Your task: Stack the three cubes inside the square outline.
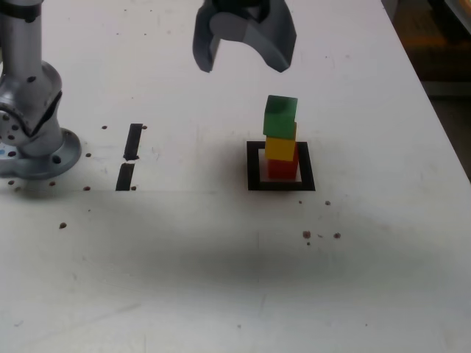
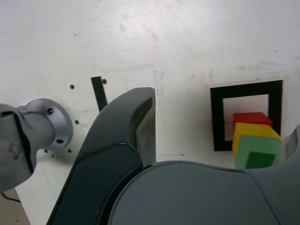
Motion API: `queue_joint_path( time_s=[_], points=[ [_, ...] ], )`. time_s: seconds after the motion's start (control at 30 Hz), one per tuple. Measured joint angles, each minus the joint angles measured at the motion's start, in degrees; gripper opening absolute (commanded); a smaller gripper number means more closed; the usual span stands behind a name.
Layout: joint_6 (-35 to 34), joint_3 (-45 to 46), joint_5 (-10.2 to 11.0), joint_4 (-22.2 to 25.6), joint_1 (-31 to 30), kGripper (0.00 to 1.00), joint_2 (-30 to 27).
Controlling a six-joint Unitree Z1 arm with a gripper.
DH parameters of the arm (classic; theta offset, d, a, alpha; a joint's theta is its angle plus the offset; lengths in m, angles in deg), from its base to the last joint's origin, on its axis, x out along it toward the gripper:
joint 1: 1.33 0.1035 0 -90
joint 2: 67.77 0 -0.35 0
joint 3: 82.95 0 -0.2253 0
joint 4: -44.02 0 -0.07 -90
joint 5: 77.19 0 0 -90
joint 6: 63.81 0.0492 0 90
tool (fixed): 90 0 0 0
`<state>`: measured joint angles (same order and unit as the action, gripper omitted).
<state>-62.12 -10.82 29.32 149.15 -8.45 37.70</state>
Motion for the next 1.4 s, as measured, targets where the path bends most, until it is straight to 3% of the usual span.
queue_joint_path(
  time_s=[0.33,0.63,1.4],
  points=[
    [-0.9,7.4,-4.4,0.3,3.6,1.0,-2.6],
    [-0.9,14.7,-7.1,-1.3,5.0,0.99,-7.6],
    [0.1,28.3,-12.3,-13.8,6.0,0.99,-10.0]
  ],
)
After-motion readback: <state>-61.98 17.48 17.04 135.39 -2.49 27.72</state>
